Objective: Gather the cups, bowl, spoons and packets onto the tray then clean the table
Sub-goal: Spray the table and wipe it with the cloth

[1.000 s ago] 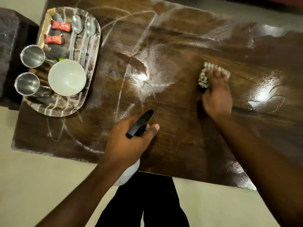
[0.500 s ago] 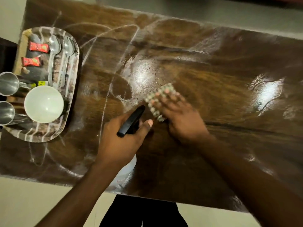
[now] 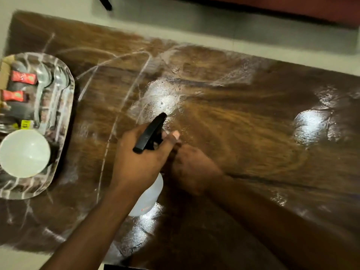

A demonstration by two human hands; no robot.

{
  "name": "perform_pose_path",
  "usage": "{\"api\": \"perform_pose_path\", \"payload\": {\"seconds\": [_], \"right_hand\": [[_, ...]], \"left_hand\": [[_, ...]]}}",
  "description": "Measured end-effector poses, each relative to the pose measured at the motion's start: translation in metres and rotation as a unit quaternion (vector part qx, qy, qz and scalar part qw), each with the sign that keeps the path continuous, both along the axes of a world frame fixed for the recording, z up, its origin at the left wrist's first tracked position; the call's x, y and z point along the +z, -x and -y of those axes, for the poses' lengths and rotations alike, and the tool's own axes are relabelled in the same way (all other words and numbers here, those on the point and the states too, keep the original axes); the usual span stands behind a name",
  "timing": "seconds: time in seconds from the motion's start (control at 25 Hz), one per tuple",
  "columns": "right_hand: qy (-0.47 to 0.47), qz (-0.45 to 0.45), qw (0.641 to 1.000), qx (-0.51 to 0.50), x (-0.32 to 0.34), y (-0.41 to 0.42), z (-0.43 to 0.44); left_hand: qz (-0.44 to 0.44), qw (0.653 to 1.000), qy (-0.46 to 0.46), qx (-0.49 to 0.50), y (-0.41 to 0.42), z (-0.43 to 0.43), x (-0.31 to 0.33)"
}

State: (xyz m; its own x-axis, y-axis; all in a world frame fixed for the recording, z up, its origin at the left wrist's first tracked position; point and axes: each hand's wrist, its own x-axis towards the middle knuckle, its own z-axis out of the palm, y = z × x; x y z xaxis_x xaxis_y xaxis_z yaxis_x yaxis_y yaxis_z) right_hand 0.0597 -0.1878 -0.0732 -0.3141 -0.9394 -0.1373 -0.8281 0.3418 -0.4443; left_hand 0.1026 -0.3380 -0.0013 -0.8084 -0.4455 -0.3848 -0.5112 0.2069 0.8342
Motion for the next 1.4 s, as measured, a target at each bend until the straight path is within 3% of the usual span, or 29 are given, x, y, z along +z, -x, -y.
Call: {"api": "perform_pose_path", "payload": {"seconds": [0.08,0.16,0.28,0.36,0.4,0.48,0.56,0.64,0.68,0.76,0.84,0.92,0.96,1.0,1.08,1.16,1.2,1.24,1.32,1.4], "right_hand": [[-0.020,-0.055,0.997,-0.047,0.000,0.053,-0.035],[-0.058,-0.072,0.965,-0.247,0.001,0.113,-0.075],[-0.050,-0.042,0.833,-0.549,0.011,0.177,-0.111],[-0.038,-0.024,0.778,-0.627,0.012,0.178,-0.096],[-0.040,-0.025,0.783,-0.620,0.010,0.168,-0.080],[-0.037,-0.022,0.858,-0.512,0.007,0.131,-0.042],[-0.042,0.007,0.956,-0.291,0.004,0.100,-0.016],[-0.041,-0.035,0.994,-0.096,0.004,0.111,-0.018],[-0.034,-0.065,0.994,-0.087,0.003,0.128,-0.025],[-0.036,-0.074,0.967,-0.240,0.003,0.162,-0.037],[-0.030,-0.036,0.890,-0.453,0.009,0.183,-0.034],[-0.001,0.001,0.837,-0.547,0.009,0.176,-0.005],[0.007,0.013,0.849,-0.528,0.007,0.165,0.013],[0.011,0.020,0.886,-0.463,0.004,0.148,0.029],[0.005,0.027,0.973,-0.230,-0.001,0.118,0.051],[-0.005,0.001,1.000,-0.001,-0.003,0.123,0.056],[-0.015,-0.031,0.999,0.038,-0.005,0.140,0.054],[-0.033,-0.054,0.998,0.004,-0.007,0.155,0.051],[-0.043,-0.043,0.976,-0.209,-0.004,0.180,0.053],[-0.005,0.011,0.903,-0.429,0.003,0.179,0.072]], "left_hand": [[0.008,1.000,-0.002,-0.011,0.001,0.002,-0.005],[0.008,1.000,-0.006,-0.014,-0.001,0.007,-0.008],[0.000,1.000,-0.022,-0.014,0.002,0.011,-0.007],[-0.003,0.999,-0.038,-0.004,0.011,0.012,-0.004],[-0.004,0.999,-0.045,0.000,0.017,0.012,-0.003],[-0.001,0.999,-0.043,0.000,0.031,0.013,-0.001],[0.000,0.999,-0.036,0.001,0.047,0.014,0.001],[-0.002,1.000,-0.022,0.000,0.059,0.016,0.003],[-0.002,1.000,-0.014,-0.002,0.064,0.017,0.003],[-0.008,1.000,-0.006,0.000,0.067,0.020,0.002],[-0.001,1.000,-0.001,0.015,0.065,0.025,0.002],[0.009,1.000,-0.005,0.029,0.060,0.030,0.002],[0.012,0.999,-0.005,0.033,0.056,0.034,0.002],[0.012,0.999,-0.003,0.035,0.053,0.038,0.002],[0.006,1.000,0.003,0.030,0.047,0.046,0.004],[0.001,1.000,0.004,0.024,0.041,0.053,0.005],[0.003,1.000,0.003,0.028,0.039,0.056,0.005],[0.006,0.999,0.005,0.036,0.037,0.059,0.004],[0.016,0.998,0.012,0.054,0.030,0.066,0.004],[0.016,0.998,0.009,0.058,0.021,0.072,0.006]]}}
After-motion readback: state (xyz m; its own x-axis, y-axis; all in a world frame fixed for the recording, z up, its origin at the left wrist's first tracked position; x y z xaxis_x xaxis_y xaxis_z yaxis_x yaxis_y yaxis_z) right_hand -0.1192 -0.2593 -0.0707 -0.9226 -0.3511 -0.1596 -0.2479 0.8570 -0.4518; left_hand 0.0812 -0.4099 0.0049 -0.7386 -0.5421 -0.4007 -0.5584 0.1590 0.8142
